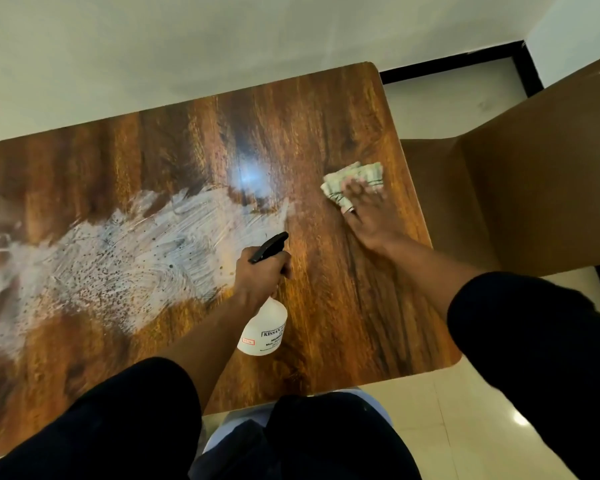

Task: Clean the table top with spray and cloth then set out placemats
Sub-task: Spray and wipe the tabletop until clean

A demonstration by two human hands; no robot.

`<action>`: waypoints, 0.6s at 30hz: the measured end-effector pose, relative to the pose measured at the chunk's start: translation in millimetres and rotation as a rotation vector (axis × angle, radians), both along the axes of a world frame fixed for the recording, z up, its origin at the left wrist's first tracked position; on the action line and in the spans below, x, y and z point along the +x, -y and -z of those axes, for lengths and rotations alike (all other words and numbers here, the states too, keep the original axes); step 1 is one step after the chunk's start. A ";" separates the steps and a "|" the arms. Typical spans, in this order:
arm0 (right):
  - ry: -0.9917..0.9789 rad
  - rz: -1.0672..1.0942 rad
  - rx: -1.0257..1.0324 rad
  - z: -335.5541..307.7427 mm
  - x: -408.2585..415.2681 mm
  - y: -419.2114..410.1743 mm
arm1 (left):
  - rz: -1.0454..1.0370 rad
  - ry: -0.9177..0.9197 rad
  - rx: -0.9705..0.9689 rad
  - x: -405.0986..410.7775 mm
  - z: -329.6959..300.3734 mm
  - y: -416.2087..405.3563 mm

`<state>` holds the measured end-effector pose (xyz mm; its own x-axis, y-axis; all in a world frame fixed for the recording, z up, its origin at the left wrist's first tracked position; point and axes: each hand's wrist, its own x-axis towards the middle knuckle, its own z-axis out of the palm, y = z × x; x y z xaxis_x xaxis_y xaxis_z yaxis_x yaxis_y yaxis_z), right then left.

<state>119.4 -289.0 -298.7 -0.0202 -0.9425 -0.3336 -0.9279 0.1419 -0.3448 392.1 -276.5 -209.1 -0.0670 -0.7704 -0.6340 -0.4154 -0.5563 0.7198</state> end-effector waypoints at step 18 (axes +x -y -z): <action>0.031 -0.117 -0.012 0.9 86.7 -18.5 | -0.119 0.037 0.026 -19.5 8.4 14.3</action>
